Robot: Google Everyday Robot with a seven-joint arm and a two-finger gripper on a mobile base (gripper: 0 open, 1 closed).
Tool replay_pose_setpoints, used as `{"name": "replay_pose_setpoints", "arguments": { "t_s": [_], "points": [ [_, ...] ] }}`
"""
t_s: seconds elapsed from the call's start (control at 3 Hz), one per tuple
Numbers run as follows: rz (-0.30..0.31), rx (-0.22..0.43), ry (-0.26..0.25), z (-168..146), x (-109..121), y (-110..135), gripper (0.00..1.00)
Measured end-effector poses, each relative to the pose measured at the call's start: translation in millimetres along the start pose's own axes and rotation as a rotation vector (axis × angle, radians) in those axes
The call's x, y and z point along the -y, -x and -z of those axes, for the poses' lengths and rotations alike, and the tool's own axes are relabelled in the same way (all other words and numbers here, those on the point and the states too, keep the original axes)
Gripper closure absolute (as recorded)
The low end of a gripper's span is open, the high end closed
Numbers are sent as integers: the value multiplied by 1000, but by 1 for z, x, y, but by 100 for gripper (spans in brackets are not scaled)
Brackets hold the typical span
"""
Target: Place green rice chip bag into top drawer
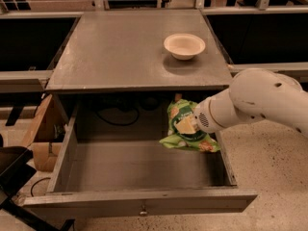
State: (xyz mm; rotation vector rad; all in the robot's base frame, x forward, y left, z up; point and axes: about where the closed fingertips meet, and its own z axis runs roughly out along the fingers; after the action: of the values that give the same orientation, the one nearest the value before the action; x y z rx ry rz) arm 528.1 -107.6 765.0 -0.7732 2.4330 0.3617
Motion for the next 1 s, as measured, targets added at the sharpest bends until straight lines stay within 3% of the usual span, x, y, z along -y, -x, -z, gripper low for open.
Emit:
{"name": "replay_pose_setpoints", "arguments": {
  "t_s": [0.33, 1.0],
  "points": [
    [0, 0, 0, 0, 0, 0, 0],
    [20, 29, 13, 16, -2, 3, 0]
  ]
}}
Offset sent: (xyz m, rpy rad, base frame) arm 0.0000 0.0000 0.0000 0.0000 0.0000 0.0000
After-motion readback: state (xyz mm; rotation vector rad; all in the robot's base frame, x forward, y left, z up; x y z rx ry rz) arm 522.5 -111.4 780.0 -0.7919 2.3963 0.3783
